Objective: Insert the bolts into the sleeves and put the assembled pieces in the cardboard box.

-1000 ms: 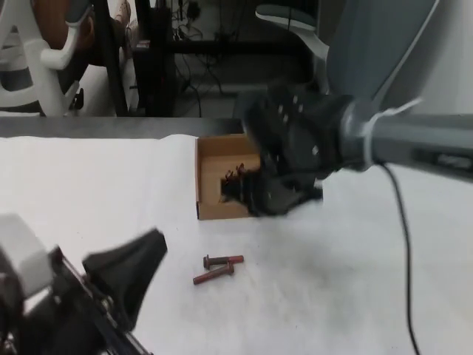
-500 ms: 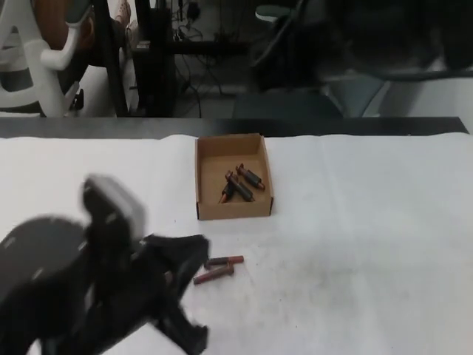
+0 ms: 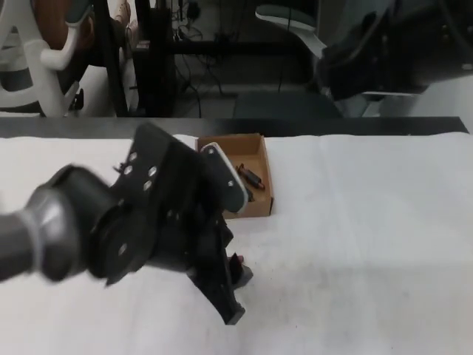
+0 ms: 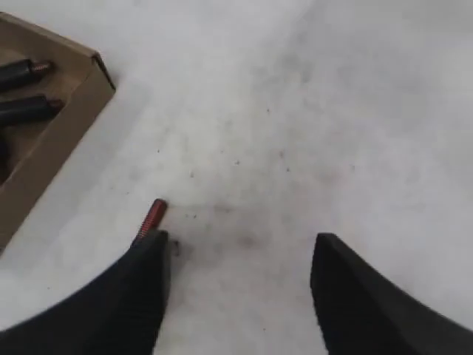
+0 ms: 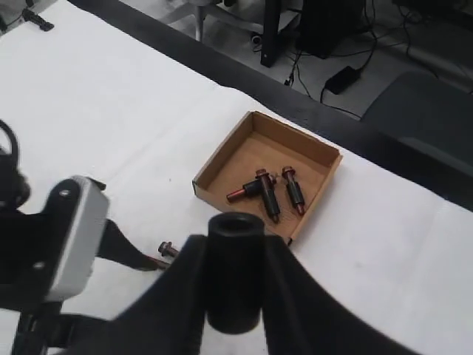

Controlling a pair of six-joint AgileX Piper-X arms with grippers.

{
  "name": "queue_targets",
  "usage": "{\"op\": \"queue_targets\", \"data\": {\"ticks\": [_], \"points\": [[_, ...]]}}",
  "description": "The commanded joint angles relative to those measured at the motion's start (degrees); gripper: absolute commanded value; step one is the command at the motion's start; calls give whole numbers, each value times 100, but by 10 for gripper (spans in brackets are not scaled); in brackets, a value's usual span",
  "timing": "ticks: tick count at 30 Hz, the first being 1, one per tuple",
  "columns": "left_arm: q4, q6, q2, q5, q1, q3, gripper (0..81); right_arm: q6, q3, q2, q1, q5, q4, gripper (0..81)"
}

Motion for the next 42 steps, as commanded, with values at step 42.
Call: {"op": "queue_targets", "data": {"ticks": [42], "points": [[1439, 1860, 2364, -974, 143, -1585, 365, -205, -20, -173, -34, -127, -53, 0]]}}
